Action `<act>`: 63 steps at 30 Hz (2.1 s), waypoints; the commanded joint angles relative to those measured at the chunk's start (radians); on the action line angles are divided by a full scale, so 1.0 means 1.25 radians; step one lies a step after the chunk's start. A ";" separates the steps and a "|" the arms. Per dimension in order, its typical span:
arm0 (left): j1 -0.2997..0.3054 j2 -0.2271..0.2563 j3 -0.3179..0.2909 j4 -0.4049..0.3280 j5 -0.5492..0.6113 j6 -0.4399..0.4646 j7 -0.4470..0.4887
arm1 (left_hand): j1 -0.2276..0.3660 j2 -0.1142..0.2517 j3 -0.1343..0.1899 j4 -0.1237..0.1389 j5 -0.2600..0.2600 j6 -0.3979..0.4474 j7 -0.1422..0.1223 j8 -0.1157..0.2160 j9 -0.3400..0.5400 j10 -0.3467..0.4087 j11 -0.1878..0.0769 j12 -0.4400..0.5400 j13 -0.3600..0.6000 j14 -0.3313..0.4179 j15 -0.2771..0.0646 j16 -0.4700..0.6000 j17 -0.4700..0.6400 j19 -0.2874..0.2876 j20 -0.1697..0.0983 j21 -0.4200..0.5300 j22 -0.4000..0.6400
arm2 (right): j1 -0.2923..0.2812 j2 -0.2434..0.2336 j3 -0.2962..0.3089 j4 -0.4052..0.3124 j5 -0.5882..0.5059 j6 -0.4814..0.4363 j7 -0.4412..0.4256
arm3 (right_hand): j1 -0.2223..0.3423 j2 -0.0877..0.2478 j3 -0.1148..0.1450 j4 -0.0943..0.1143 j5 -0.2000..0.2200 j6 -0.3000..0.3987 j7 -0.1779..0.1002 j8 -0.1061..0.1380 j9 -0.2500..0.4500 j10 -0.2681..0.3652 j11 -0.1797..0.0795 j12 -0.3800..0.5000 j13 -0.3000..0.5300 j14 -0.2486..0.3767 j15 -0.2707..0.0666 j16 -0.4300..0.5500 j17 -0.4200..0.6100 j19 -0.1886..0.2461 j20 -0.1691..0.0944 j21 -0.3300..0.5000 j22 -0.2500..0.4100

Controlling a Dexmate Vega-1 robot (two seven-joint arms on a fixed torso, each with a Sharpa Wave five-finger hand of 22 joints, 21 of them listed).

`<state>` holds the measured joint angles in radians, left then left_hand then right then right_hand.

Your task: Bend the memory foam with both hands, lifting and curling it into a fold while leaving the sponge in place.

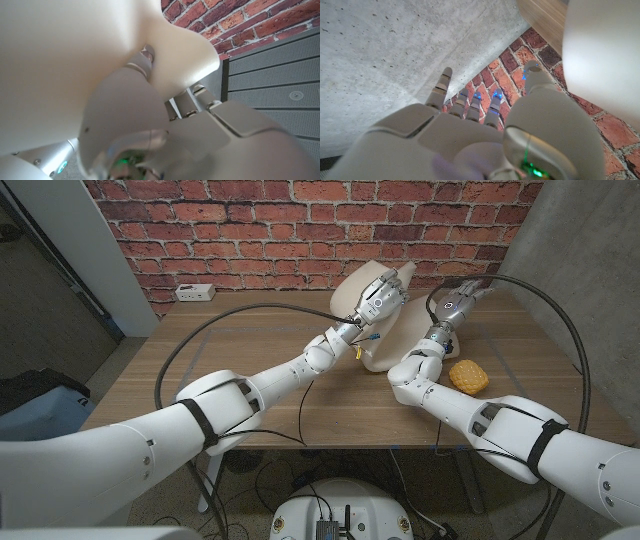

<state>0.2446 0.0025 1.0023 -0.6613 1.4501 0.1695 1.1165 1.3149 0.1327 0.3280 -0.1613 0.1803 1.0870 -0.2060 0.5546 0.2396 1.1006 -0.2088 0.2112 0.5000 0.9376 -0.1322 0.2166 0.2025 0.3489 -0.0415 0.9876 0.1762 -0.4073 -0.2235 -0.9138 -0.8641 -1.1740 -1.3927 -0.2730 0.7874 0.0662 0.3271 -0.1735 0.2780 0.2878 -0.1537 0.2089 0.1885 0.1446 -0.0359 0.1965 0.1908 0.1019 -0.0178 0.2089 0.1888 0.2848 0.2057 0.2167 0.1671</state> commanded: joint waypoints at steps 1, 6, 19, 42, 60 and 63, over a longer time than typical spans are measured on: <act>-0.067 -0.097 0.017 0.191 -0.116 -0.093 0.000 | 0.001 0.003 0.004 0.001 0.000 -0.003 0.002 0.008 0.006 -0.001 0.002 0.002 -0.003 -0.003 -0.090 0.000 0.003 -0.003 -0.071 0.003 0.001 | -0.066 0.007 0.179 -0.065 -0.217 -0.003 0.081 | -0.004 -0.010 -0.001 0.006 0.000 0.006 0.003 0.000 0.003 0.004 -0.001 0.005 0.002 0.003 0.002 0.002 0.003 0.008 0.000 0.004 0.003; -0.130 -0.133 0.199 0.276 -0.338 -0.103 -0.018 | 0.000 0.002 0.004 0.001 -0.001 -0.002 0.002 0.010 0.007 0.000 0.002 0.000 -0.010 -0.006 -0.090 -0.001 0.003 -0.002 -0.071 0.002 0.001 | -0.093 0.019 0.247 -0.101 -0.281 -0.003 0.084 | -0.009 -0.011 -0.003 0.010 -0.002 0.005 0.005 -0.001 0.003 0.003 0.002 0.004 0.002 0.004 0.006 0.003 0.004 0.009 0.002 0.003 0.003; -0.181 -0.170 0.427 0.304 -0.647 -0.146 -0.096 | -0.006 0.002 -0.003 0.004 -0.003 0.004 0.000 0.004 -0.011 0.002 0.003 -0.002 -0.030 -0.017 -0.090 -0.003 0.001 0.001 -0.071 -0.001 0.001 | -0.116 0.095 0.404 -0.136 -0.323 -0.003 -0.044 | -0.015 -0.014 -0.004 0.014 -0.006 0.011 0.010 -0.001 0.004 0.004 0.013 0.004 0.002 0.003 0.014 0.002 0.005 0.005 0.005 -0.003 0.003; -0.189 -0.220 0.384 0.304 -0.887 -0.212 -0.352 | -0.011 -0.017 -0.022 0.008 -0.002 -0.016 0.019 -0.082 -0.034 -0.095 0.008 -0.012 -0.060 -0.111 -0.086 -0.024 -0.012 0.032 -0.021 -0.037 -0.006 | -0.164 0.073 0.414 -0.247 -0.377 -0.003 0.007 | -0.022 -0.016 -0.004 0.019 -0.013 0.012 0.013 -0.003 0.004 0.004 0.015 0.003 0.002 0.010 0.012 0.004 0.007 0.000 0.005 -0.010 0.003; -0.201 -0.253 0.410 0.304 -0.908 -0.077 -0.508 | -0.264 -0.129 -0.215 0.075 0.107 -0.956 0.058 -0.305 -0.046 -0.865 0.090 -0.021 -0.192 -0.659 0.033 -0.039 -0.026 -0.213 0.082 -0.327 -0.003 | -0.188 0.032 0.383 -0.298 -0.424 -0.003 0.091 | -0.030 -0.019 -0.006 0.023 -0.019 0.007 0.011 -0.007 0.004 0.002 0.015 0.002 0.002 0.024 0.006 0.009 0.008 0.000 0.005 -0.013 0.003; -0.200 -0.256 0.426 0.304 -0.886 -0.060 -0.500 | -0.292 -0.131 -0.236 0.088 0.119 -0.980 0.068 -0.300 -0.045 -0.908 0.121 -0.014 -0.207 -0.701 0.063 -0.036 -0.025 -0.263 0.158 -0.368 -0.002 | -0.190 0.012 0.361 -0.312 -0.410 -0.003 0.100 | -0.032 -0.020 -0.006 0.023 -0.020 0.007 0.011 -0.007 0.004 0.002 0.015 0.002 0.002 0.024 0.005 0.008 0.008 0.000 0.005 -0.013 0.003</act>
<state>-0.0024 -0.2986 1.4915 -0.2825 0.3104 0.0172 0.5260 0.9719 -0.0267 0.0529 -0.0603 0.3152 -0.1117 -0.1278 0.1715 0.1812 0.0076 -0.0827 0.1845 0.2531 0.0991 -0.0375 0.1694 0.1674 0.0677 0.0902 0.5642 0.1703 -0.6317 -0.1640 -0.4201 -1.2132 -1.6906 -1.3962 -0.1885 0.7540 0.0438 0.3202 -0.1502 0.2550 0.2983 -0.1430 0.2033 0.1883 0.1464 -0.0265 0.1965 0.1911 0.1216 -0.0126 0.2147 0.1980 0.2860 0.2073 0.2035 0.1702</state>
